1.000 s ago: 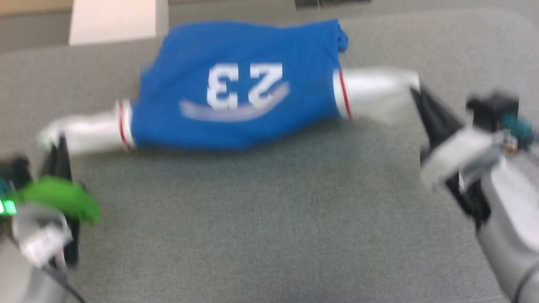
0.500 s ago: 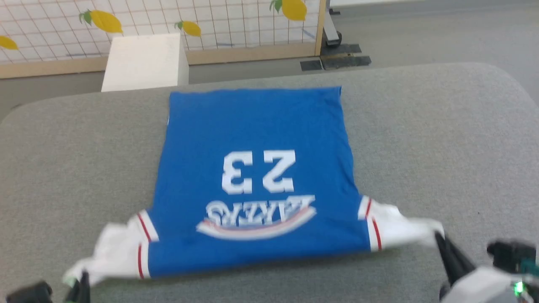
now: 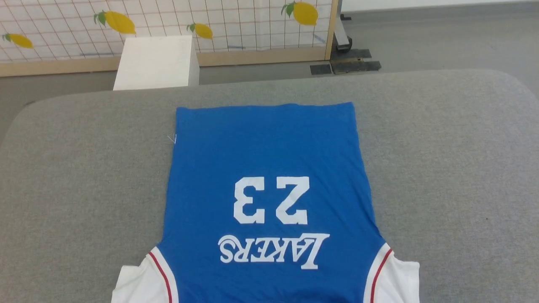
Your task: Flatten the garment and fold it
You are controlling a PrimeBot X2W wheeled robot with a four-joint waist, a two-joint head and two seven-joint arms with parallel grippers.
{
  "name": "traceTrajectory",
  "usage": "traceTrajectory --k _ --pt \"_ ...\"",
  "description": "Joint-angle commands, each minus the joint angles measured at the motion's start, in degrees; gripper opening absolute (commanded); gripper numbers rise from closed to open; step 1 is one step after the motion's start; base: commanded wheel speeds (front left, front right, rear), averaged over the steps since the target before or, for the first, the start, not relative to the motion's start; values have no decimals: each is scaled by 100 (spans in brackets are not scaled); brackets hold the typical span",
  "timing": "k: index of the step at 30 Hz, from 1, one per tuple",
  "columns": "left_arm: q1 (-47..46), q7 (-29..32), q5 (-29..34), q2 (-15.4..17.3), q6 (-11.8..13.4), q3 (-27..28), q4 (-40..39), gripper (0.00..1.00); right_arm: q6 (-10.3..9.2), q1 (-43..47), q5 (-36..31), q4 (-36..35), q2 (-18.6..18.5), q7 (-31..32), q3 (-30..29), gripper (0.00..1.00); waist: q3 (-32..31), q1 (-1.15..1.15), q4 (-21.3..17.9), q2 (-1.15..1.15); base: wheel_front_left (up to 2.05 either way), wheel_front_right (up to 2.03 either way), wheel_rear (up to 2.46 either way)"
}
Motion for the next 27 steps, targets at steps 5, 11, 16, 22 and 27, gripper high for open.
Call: traceTrajectory --k 5,11,16,22,27 --pt "-145 -170 84 -20 55 41 -165 0 -10 -477 199 -341 -107 -167 -218 100 309 1 -7 69 0 0 0" --pt "-383 -238 201 -61 104 -21 -560 0 -10 -1500 414 -140 -444 -182 -806 100 581 1 161 69 0 0 0" --pt "-547 -246 326 -82 169 -107 -864 0 -10 -2901 724 719 -834 -9 -917 100 887 1 314 69 0 0 0" --pt "-912 -259 524 -49 195 -194 -1189 0 -10 -4794 970 1965 -1347 526 -644 100 1310 1 697 69 0 0 0" --pt "-1236 -253 660 -66 150 -328 -1404 0 -10 -6186 1182 2765 -1656 1314 -149 100 1697 1 1014 69 0 0 0"
